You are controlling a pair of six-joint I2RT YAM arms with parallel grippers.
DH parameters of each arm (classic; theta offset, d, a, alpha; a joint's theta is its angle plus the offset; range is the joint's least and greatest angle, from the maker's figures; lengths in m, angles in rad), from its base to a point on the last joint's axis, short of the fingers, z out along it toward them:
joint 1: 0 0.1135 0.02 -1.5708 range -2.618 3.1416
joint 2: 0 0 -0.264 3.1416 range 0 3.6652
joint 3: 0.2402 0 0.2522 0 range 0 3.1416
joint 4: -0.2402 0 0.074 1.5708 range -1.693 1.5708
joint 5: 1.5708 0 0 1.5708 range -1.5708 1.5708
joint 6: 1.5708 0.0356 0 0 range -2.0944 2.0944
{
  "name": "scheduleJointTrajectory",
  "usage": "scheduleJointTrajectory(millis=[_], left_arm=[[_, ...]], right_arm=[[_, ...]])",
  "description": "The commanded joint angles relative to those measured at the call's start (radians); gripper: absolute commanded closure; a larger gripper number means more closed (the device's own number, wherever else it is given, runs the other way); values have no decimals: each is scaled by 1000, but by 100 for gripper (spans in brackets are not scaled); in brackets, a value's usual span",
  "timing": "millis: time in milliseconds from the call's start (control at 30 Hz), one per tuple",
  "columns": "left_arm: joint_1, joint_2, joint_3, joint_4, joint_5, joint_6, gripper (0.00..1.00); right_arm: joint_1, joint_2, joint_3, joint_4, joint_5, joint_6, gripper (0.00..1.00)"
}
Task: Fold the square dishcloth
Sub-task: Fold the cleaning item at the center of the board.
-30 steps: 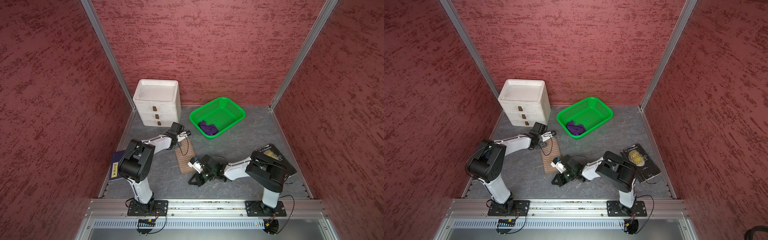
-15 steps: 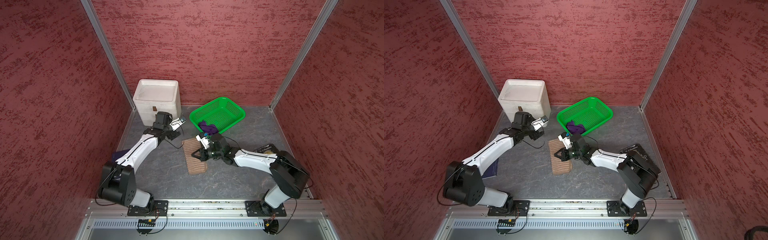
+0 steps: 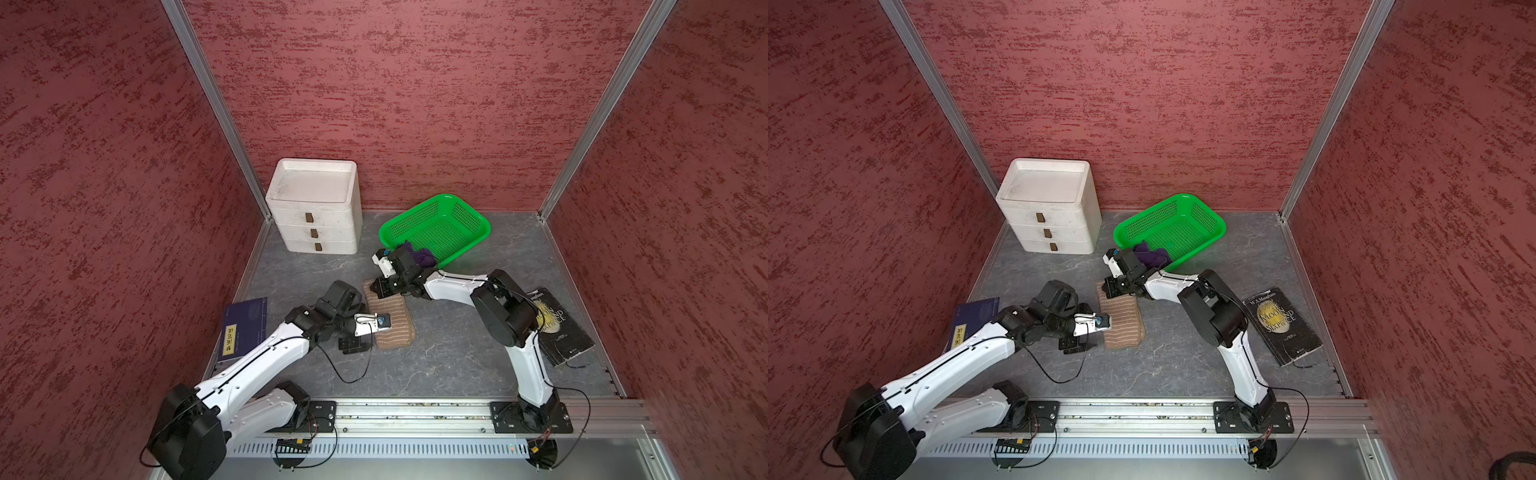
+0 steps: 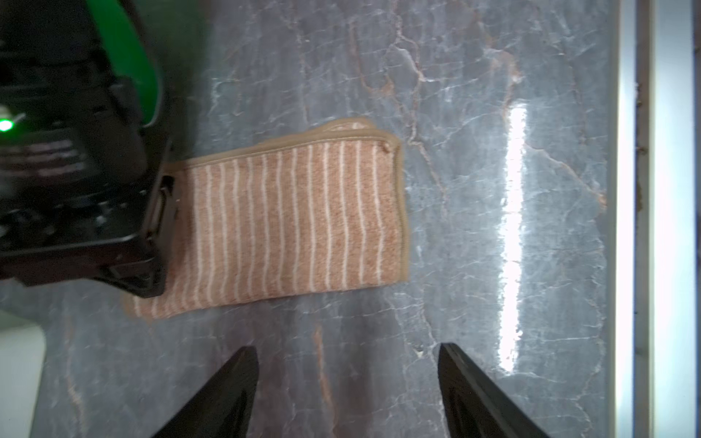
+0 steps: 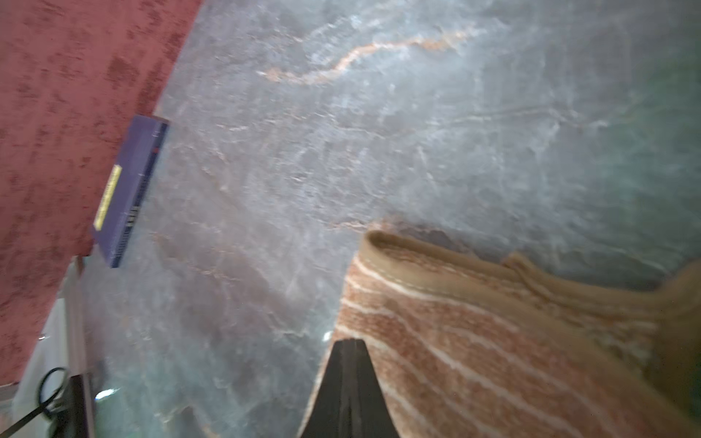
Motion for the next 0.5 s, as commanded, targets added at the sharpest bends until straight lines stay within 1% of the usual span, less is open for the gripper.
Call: scheduleJointTrajectory(millis=[0,100,233,333,467], left_arm=[[-60,34,-38,75,15,0,24],[-117,89,-57,138,-13,3,24],[-163,183,-65,217,-70,21,25],[-173,252,-54,266,-99,28,25],[-174,337,-32,309,-127,28,28]], right_arm=[[1,19,11,-20,97,-23,100],[10,27,-7,-13,132,-31,100],[24,16,-52,4,193,-33,100],[24,-5,-101,35,229,-17,100],[29,-15,-134,57,224,-10,100]])
